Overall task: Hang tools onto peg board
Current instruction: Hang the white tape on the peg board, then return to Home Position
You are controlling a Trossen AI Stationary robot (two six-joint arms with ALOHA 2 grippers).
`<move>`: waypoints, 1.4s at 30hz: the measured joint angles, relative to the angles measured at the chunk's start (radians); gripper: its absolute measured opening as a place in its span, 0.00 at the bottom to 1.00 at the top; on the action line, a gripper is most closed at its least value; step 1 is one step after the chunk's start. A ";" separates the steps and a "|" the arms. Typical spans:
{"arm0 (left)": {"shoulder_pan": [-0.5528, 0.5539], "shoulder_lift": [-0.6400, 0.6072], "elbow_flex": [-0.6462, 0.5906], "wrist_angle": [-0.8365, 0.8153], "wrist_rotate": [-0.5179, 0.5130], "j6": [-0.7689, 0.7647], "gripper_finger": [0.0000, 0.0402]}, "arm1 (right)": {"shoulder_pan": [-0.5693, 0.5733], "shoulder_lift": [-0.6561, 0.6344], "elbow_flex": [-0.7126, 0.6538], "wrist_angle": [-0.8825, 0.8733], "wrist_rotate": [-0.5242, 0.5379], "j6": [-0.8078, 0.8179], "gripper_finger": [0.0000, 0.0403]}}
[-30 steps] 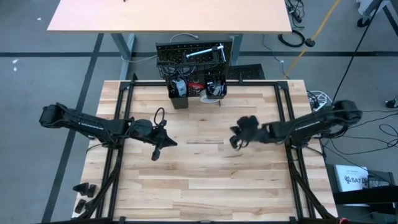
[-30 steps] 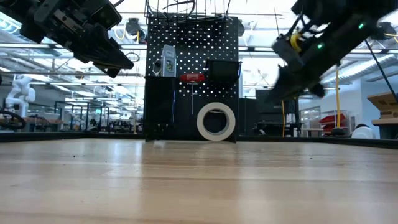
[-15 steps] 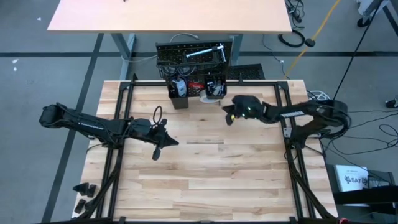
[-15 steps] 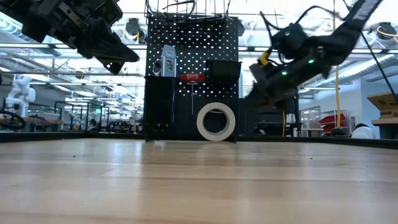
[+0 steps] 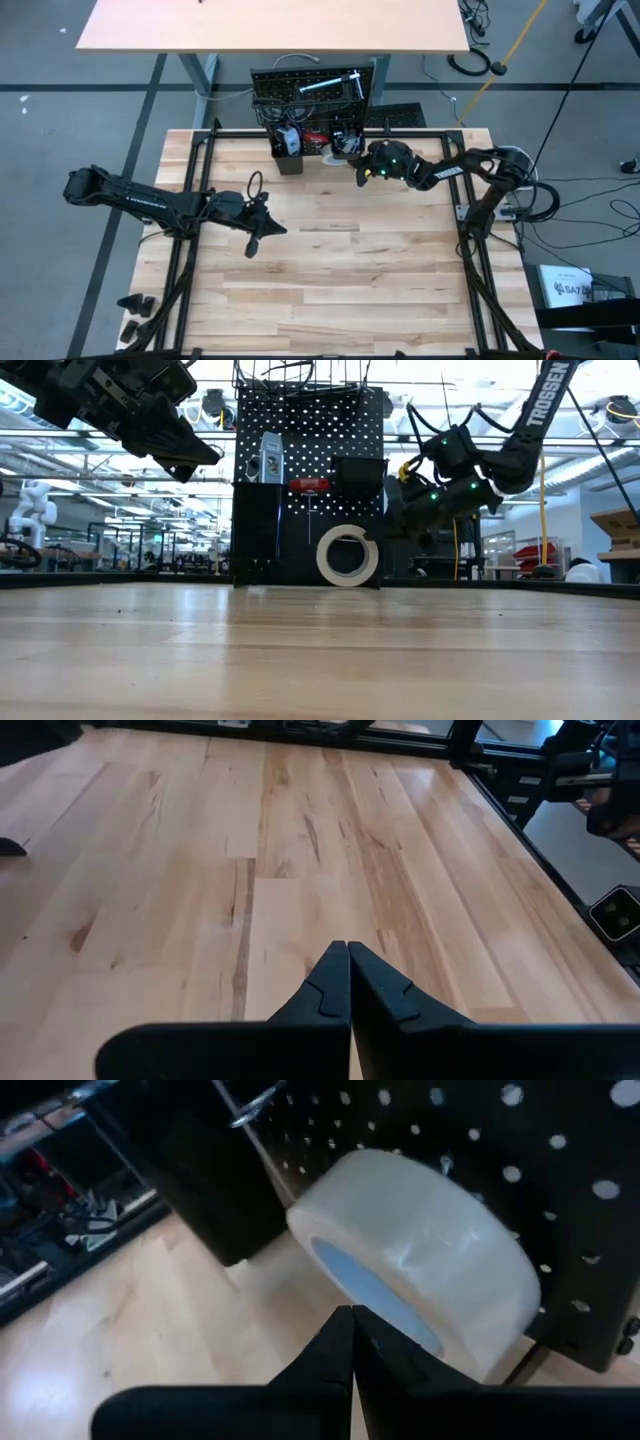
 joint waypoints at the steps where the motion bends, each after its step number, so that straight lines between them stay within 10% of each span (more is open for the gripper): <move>1: 0.000 0.000 0.000 0.000 0.000 0.000 0.00 | -0.003 0.005 0.004 -0.001 0.000 0.004 0.00; 42: 0.000 0.000 0.000 -0.023 0.000 0.004 0.00 | 0.061 0.084 0.121 -0.161 0.078 -0.002 0.00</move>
